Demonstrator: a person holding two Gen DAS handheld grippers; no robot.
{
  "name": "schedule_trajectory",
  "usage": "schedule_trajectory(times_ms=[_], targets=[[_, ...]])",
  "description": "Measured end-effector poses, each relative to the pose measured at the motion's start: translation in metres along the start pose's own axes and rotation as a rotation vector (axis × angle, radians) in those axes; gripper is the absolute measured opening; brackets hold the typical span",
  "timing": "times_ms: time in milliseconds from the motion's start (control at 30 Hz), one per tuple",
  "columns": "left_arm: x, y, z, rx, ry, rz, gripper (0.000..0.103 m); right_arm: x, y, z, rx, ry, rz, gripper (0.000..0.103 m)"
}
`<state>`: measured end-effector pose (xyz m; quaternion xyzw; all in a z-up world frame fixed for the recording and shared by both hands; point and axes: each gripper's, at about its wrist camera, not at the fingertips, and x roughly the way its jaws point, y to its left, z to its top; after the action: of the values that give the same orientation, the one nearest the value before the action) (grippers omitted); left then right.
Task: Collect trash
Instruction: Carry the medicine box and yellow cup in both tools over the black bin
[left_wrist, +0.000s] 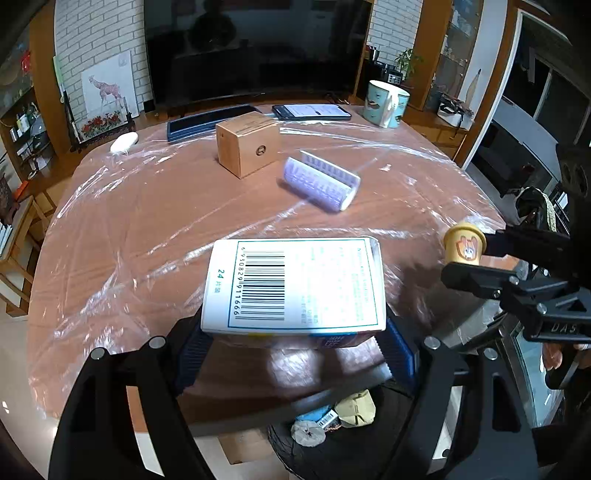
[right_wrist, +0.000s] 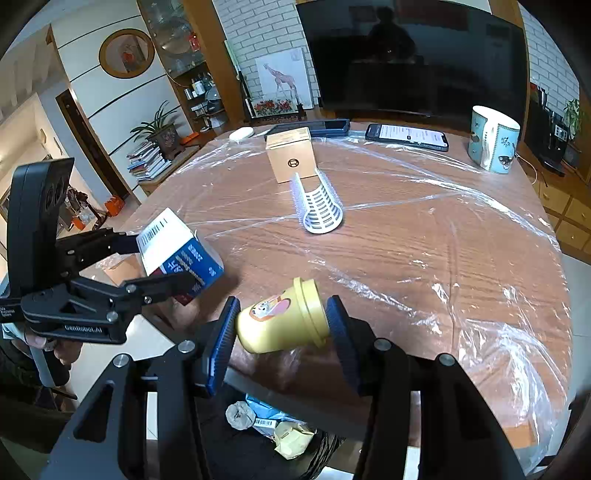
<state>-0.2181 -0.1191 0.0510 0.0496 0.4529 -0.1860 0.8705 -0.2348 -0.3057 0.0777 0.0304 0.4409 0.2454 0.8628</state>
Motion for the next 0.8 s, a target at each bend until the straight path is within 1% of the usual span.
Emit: schedule_trajectory(times_ms=[367, 567, 800], targets=[[-0.018, -0.020, -0.026, 0.018, 0.005, -0.009, 0.081, -0.026, 0.010, -0.020, -0.027, -0.011, 0.019, 0.049], [-0.025, -0.028, -0.040, 0.031, 0.019, -0.013, 0.081, -0.033, 0.015, -0.031, -0.039, 0.002, 0.036, 0.049], [-0.031, -0.037, -0.053, 0.037, 0.031, 0.004, 0.081, -0.038, 0.020, -0.047, -0.049, 0.024, 0.048, 0.049]])
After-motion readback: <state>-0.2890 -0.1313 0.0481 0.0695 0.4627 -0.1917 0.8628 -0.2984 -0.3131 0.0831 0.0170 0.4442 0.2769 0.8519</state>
